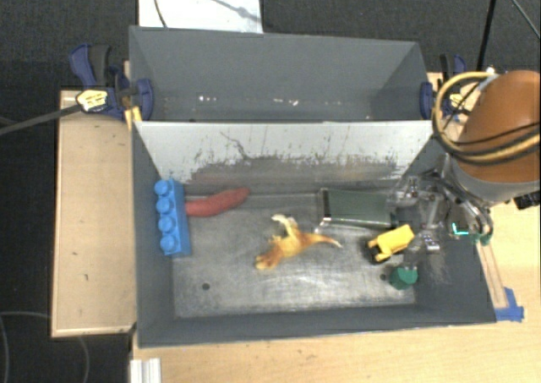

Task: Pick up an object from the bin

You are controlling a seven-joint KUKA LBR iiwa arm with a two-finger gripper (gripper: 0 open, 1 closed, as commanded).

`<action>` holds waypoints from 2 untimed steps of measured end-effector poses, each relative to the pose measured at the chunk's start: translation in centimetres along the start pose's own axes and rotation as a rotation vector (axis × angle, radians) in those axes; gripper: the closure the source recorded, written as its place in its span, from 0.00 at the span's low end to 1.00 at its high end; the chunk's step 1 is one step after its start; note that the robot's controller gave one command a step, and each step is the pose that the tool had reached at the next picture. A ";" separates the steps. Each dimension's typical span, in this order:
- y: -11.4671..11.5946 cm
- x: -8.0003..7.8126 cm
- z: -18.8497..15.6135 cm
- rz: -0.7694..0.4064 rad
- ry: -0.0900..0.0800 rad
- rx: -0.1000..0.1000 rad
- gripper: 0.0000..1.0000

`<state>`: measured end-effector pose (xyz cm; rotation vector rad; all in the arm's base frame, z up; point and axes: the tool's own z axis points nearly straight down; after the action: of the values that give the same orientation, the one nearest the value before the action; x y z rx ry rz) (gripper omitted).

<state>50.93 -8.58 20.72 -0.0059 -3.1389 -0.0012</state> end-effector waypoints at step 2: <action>-0.2 0.0 3.4 -0.083 -0.011 0.002 0.00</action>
Offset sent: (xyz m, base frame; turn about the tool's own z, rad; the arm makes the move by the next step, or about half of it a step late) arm -0.0090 -0.0080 -0.1372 -0.2868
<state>50.93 -8.80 17.28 0.1243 -3.1473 0.0022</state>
